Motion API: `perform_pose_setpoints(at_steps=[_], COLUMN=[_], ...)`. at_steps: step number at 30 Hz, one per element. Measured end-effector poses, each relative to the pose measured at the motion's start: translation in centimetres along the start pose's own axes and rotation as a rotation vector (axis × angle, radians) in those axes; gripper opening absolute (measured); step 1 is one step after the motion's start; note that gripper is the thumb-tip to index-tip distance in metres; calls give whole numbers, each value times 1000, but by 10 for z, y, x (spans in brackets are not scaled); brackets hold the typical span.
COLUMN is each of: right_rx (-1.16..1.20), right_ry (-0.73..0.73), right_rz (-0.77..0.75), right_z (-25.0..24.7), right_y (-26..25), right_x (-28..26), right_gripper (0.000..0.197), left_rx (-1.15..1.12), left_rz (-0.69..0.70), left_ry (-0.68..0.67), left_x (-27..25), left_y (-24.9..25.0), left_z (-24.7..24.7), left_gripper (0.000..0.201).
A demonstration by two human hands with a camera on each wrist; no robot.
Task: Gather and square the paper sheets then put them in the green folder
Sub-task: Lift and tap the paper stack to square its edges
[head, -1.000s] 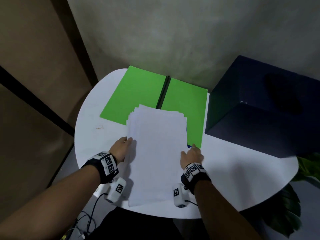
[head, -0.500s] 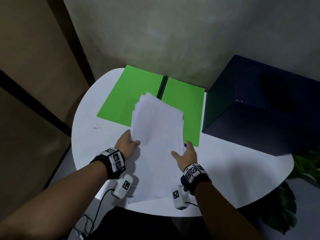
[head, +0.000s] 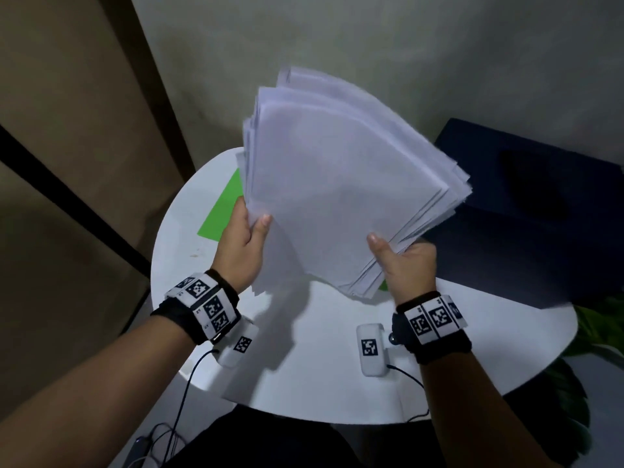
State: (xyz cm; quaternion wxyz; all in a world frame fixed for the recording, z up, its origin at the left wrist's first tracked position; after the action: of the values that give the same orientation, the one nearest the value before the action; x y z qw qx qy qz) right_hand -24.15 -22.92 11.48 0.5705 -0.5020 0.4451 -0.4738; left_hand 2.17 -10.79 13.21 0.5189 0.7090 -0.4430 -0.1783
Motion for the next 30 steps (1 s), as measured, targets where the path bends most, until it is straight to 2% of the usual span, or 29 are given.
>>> perform_pose_setpoints(at_steps=[1, 4, 7, 10, 13, 15, 18, 23, 27, 30], right_rx=[10, 19, 43, 61, -11, -46, 25, 99, 7, 3], right_ry=[-13, 2, 21, 23, -3, 0, 41, 45, 38, 123], right_rz=[7, -12, -31, -56, -41, -23, -66, -254, -366, -379], right_z=[2, 5, 6, 5, 3, 5, 7, 19, 30, 24], right_y=[-1, -3, -11, -25, -22, -22, -36, -79, -104, -104], right_x=[-4, -11, -13, -15, -17, -20, -22, -21, -15, -10], right_gripper=[17, 30, 24, 25, 24, 37, 46, 38, 20, 8], left_rx=[-28, -14, -91, -135, -176, -165, -133, -224, -238, -235], left_rz=[-23, -99, -170, -145, -86, -70, -44, -26, 0, -11], left_ry=[-37, -97, -46, 14, -142, -203, -128, 77, 106, 107], left_x=[-3, -6, -2, 1, -1, -4, 2, 13, 19, 21], left_y=[-7, -30, -35, -26, -25, -26, -16, 9, 22, 21], left_z=[3, 10, 5, -5, 5, 11, 4, -15, -15, -14], left_gripper=[29, 27, 20, 17, 30, 46, 37, 34, 33, 37])
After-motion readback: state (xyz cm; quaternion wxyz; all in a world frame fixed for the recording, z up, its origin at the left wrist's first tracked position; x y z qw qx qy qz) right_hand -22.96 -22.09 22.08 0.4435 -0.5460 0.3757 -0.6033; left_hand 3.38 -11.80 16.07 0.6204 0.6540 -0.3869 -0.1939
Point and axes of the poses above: each hand's wrist, its own x-axis towards the middle knuckle, its own z-axis out of the palm, y = z × x, the point moved 8 cm from there along x, towards the middle knuckle, and after that the axes turned 14 degrees about x, right-handed, at the moved point
